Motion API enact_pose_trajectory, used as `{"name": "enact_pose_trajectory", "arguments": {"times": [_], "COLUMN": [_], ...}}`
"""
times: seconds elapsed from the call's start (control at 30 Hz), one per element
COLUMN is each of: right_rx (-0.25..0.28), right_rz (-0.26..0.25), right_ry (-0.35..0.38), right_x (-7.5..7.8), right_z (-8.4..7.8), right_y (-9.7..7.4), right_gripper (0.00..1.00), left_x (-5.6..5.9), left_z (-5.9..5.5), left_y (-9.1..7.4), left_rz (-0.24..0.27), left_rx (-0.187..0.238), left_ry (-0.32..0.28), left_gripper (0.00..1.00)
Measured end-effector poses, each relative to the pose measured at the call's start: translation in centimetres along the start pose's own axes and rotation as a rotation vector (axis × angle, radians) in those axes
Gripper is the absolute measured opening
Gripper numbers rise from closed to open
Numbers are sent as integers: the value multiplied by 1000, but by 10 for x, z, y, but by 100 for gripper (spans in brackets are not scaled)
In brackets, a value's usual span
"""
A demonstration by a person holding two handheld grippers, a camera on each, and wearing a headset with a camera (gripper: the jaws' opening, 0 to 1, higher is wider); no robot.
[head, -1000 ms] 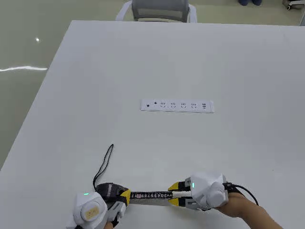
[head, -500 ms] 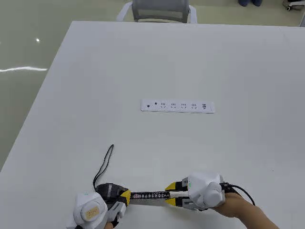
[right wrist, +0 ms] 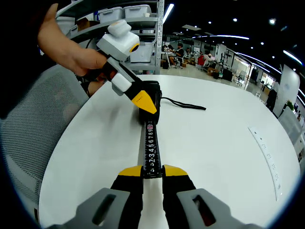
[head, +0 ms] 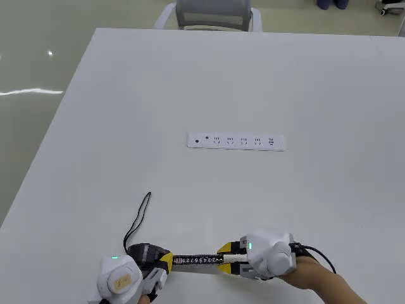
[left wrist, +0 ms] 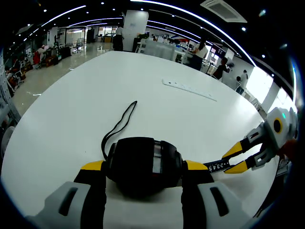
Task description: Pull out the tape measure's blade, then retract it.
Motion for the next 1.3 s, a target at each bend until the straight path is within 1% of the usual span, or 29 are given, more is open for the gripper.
{"name": "enact_pose_trajectory", "arguments": {"times": [0.4,0.57,0.77,1.3], "right_rx": [5,8,11,19], "right_rz": [6,2,3,6], "right_ry": [1,1,0,3], "right_x": [-2,-1,-1,-2], "right_z": [5,6,9,10], "right_y": [4,6,7,12], "right_gripper": [14,13,13,14], "left_x": [0,-1,-3,-5], "left_z": [0,0,-2,-2], "left_y": [-2,-3,0,1], "left_rz": [-4,-5,-3,-15], "left_rx": [2,6,8,8], "left_ry": [2,-14,-11,-14], "left_gripper": [61,61,61,61]}}
Point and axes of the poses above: the centre of the closed fingertips' face, and the gripper's own axes: y roughly forward along the fingers, x roughly to its right, z roughly out of its top, the point moved 2 cm from there along -y, roughly backward along the fingers, and after that the axes turned 2 degrees about x, right-handed, at the moved point
